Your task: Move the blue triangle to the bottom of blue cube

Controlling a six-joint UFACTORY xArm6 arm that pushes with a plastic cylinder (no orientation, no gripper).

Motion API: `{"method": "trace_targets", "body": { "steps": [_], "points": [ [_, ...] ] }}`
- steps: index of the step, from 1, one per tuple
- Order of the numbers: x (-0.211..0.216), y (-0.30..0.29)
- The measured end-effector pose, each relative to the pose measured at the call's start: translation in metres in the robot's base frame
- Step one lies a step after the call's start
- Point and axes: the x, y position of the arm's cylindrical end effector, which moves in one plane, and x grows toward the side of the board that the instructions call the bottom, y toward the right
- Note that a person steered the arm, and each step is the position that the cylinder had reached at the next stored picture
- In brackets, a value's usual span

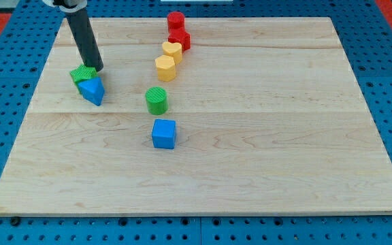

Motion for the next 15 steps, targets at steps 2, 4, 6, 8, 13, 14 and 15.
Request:
{"method": "trace_targets", "body": {
  "steps": [2, 4, 6, 8, 13, 14, 15],
  "points": [
    [0.041, 0.0],
    [0.057, 0.028],
    [0.097, 0.042],
    [0.166, 0.039],
    [0.2, 0.019],
    [0.2, 0.055],
    [0.2, 0.072]
  ]
}}
